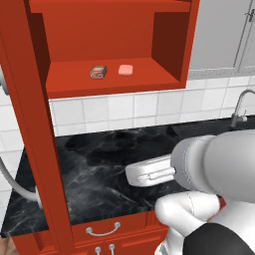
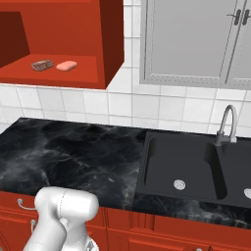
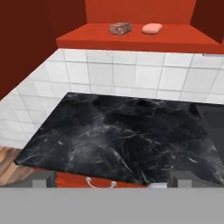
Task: Pick up the bar soap and bar soap from the sink, and place them back in the cabinet, and close the cabinet door.
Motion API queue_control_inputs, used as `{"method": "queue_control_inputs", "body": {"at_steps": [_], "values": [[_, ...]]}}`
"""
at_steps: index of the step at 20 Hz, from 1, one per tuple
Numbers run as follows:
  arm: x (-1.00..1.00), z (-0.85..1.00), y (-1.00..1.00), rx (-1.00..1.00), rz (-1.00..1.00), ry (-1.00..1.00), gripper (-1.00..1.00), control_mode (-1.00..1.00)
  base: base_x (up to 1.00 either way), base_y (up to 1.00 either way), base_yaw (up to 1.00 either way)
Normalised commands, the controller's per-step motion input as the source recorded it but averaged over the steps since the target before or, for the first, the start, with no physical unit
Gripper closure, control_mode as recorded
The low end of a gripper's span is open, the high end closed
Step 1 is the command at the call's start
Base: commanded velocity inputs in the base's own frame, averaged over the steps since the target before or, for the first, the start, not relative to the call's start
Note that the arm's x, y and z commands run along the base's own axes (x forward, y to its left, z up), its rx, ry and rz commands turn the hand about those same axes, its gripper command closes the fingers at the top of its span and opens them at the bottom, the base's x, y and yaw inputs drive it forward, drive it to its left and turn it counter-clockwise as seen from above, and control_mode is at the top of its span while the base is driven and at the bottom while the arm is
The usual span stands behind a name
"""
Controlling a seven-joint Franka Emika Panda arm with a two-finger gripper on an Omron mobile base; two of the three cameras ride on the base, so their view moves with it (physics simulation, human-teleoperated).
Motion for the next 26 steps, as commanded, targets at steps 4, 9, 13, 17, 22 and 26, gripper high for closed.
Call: {"method": "queue_control_inputs", "body": {"at_steps": [4, 9, 13, 17, 22, 26], "values": [[-0.18, -0.06, 0.13, 0.00, 0.02, -0.12, -1.00, -1.00, 0.00, 0.00, 0.00], [-0.22, -0.01, 0.13, 0.00, 0.03, -0.06, -1.00, -1.00, 0.00, 0.00, 0.00], [-0.19, 0.00, 0.19, 0.00, 0.03, 0.00, -1.00, -1.00, 0.00, 0.00, 0.00], [-0.16, 0.00, 0.21, 0.00, 0.03, 0.00, -1.00, -1.00, 0.00, 0.00, 0.00], [-0.18, 0.00, 0.17, 0.00, 0.04, 0.00, -1.00, -1.00, 0.00, 0.00, 0.00], [-0.15, 0.00, 0.10, 0.00, 0.04, 0.00, -1.00, -1.00, 0.00, 0.00, 0.00]]}}
